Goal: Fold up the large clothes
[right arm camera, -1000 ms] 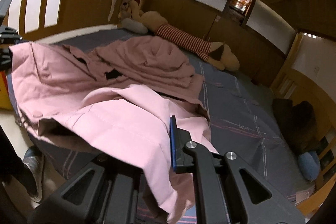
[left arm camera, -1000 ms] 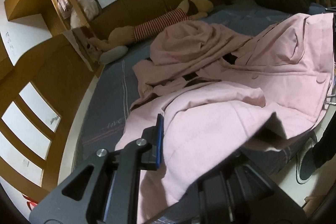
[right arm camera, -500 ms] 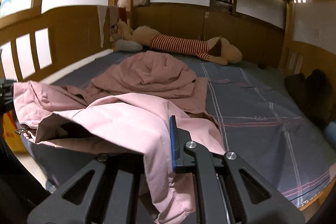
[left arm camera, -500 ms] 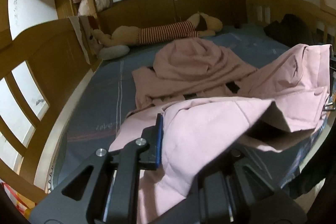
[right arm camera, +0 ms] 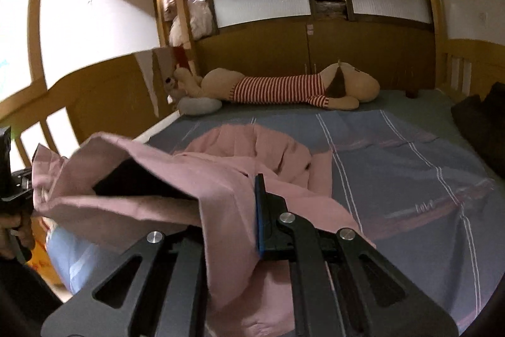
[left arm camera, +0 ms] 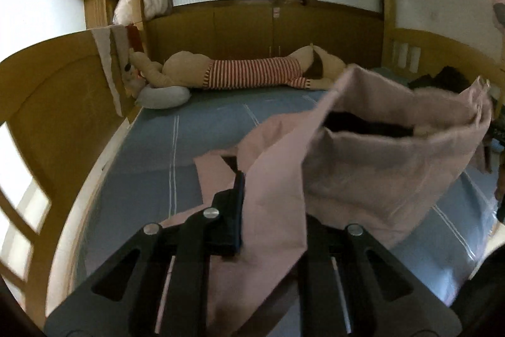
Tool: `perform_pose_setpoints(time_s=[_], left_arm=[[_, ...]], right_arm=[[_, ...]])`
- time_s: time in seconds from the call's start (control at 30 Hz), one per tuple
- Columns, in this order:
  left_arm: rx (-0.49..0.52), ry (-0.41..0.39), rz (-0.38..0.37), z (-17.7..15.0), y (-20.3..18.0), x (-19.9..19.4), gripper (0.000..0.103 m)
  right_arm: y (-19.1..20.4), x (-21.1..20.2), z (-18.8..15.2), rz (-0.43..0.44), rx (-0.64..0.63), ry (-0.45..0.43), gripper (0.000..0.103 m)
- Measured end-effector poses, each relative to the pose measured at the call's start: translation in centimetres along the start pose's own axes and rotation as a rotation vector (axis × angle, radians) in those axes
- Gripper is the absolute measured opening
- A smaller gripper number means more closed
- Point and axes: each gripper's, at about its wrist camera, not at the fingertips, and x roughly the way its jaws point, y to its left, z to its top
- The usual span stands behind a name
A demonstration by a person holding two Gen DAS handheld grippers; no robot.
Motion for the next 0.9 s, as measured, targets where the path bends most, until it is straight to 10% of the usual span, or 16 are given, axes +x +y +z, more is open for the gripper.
perform_pose_setpoints(time_s=[0.47, 0.9], left_arm=[[0.012, 0.130, 0.102, 6.8, 2.8, 21.6, 0.011], [0.036, 0.143, 0.178, 4.3, 2.8, 33.6, 0.013]], right_arm=[[-5.9, 18.4, 9.1, -0.118, 0.060, 0.077, 0.007], [-10.8, 35.5, 5.9, -0.239, 0.108, 0.232, 0.010]])
